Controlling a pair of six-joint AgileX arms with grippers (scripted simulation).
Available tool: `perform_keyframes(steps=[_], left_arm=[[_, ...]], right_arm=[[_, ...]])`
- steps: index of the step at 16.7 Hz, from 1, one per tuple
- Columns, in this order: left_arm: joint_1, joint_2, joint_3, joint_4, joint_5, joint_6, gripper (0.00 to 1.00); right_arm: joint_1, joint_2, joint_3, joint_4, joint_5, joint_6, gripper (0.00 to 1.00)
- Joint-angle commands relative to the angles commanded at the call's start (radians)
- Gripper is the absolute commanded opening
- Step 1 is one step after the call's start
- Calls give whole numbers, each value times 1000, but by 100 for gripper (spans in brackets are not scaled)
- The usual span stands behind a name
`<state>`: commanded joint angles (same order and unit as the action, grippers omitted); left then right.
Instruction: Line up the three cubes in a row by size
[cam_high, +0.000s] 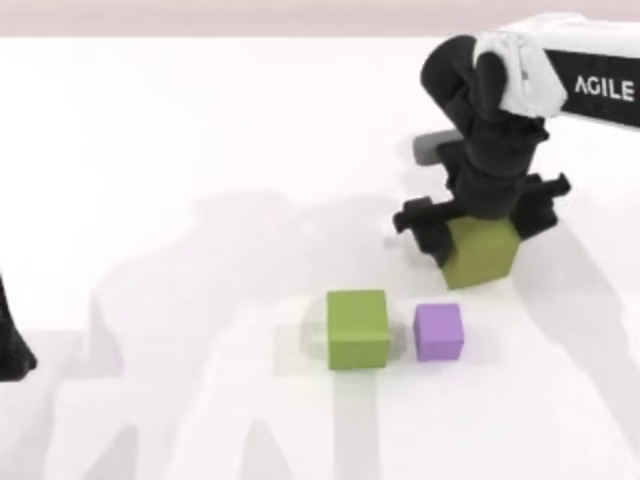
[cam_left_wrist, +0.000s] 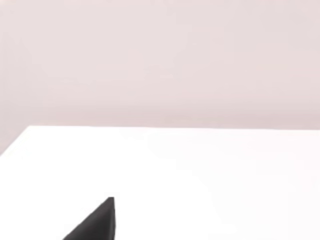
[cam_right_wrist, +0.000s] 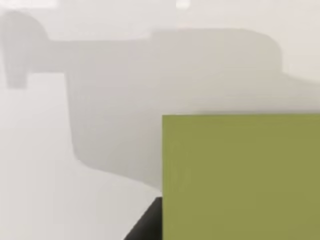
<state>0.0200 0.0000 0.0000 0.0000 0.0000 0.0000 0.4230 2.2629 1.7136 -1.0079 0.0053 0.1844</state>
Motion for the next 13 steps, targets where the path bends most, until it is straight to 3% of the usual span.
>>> perform_keyframes(steps=[5,13], left_arm=[[0,0,0,0,0,0,100],[0,0,0,0,0,0,100]], right_arm=[[7,-48,118,-178,0,-3,0],[34,-28,171,-219,0,34,0]])
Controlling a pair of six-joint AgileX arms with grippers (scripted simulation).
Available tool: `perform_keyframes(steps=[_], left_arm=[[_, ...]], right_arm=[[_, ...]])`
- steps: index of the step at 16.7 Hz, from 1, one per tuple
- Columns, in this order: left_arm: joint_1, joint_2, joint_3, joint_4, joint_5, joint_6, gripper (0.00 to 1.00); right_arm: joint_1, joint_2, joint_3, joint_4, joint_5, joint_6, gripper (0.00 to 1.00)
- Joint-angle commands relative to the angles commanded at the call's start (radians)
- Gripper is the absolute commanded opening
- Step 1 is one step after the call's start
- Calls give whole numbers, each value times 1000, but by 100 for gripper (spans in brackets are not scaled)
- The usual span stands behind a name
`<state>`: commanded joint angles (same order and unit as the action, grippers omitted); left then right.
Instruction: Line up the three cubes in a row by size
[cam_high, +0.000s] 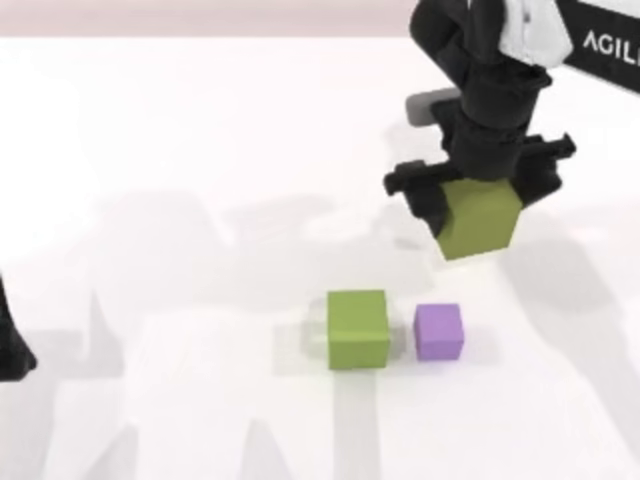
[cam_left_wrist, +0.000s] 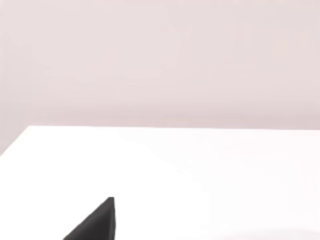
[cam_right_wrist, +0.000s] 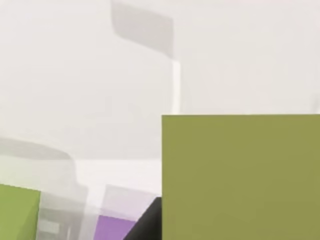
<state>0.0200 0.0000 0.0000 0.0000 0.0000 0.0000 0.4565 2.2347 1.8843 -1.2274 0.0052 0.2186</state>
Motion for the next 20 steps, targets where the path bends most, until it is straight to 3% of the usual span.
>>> perform_keyframes(steps=[3,11,14,20], left_arm=[[0,0,0,0,0,0,100],[0,0,0,0,0,0,100],[0,0,0,0,0,0,100],[0,0,0,0,0,0,100]], right_arm=[[90,78,132,-73,2,130,0],[411,316,642,-315,6,656,0],[464,345,705,-348,9,721,0],[461,337,689,-330,8,723,0]])
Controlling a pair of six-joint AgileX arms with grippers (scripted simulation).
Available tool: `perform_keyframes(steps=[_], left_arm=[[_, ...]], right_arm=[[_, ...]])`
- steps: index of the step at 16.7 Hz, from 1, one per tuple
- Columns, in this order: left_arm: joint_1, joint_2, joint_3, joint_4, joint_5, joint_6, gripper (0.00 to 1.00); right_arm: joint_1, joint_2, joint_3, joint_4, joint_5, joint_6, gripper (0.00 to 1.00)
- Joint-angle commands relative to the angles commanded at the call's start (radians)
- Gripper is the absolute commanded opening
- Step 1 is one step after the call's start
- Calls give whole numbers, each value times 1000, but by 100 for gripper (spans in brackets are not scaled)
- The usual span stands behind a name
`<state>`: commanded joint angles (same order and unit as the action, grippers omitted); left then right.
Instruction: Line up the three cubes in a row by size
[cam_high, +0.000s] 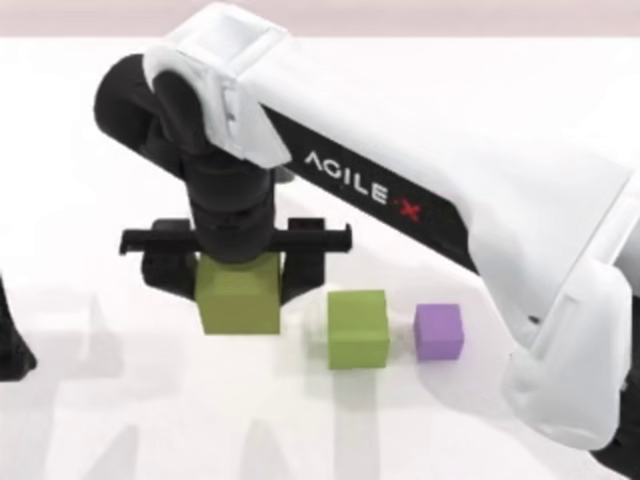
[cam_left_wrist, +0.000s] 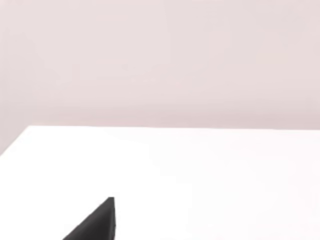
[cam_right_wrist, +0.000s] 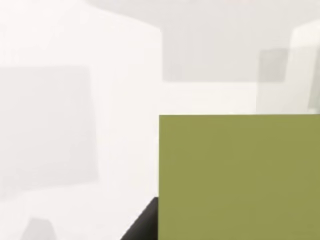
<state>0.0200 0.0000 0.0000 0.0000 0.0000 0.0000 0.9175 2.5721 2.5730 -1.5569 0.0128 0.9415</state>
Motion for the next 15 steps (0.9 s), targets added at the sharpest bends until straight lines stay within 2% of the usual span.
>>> perform_keyframes(steps=[8,13,15], left_arm=[[0,0,0,0,0,0,100],[0,0,0,0,0,0,100],[0,0,0,0,0,0,100]], right_arm=[[4,-35,-321,274,0,1,0],[6,-38,-347,300,1,1,0],[6,-38,-347,300,1,1,15]])
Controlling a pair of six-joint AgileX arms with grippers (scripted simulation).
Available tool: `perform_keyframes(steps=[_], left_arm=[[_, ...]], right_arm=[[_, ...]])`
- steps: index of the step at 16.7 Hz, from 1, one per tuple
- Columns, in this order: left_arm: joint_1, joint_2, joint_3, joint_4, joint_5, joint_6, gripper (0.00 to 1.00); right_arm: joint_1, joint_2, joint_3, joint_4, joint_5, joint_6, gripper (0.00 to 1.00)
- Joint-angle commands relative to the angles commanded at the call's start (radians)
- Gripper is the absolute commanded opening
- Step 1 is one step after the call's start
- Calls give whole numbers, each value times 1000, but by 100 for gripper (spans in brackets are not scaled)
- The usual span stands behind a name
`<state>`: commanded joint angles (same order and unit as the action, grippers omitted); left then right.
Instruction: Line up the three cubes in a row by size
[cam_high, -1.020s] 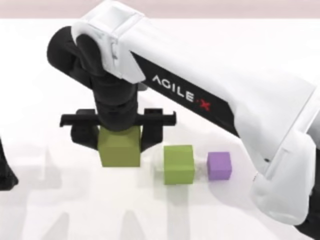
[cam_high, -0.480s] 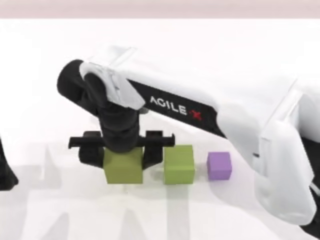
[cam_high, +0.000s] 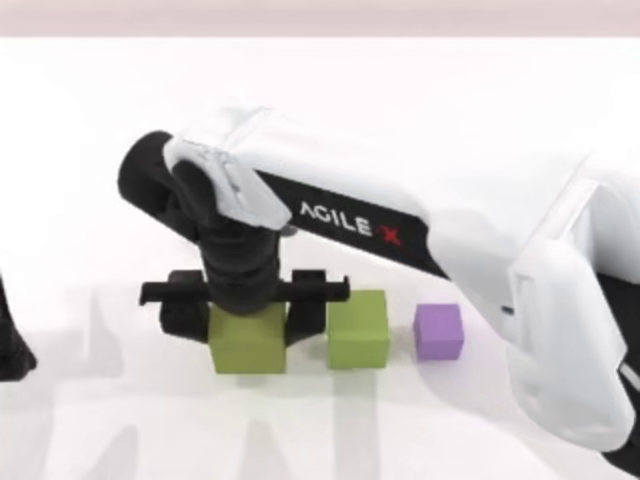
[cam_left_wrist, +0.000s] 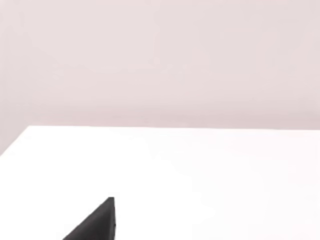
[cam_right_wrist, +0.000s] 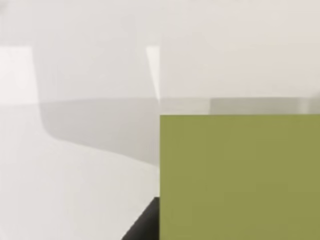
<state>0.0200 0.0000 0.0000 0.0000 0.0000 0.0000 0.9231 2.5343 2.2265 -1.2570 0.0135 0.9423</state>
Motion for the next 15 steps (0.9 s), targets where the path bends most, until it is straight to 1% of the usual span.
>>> perform_keyframes(steps=[11,12,15], left_arm=[[0,0,0,0,0,0,100],[0,0,0,0,0,0,100],[0,0,0,0,0,0,100]], right_arm=[[0,0,0,0,0,0,98],[0,0,0,0,0,0,100],[0,0,0,0,0,0,100]])
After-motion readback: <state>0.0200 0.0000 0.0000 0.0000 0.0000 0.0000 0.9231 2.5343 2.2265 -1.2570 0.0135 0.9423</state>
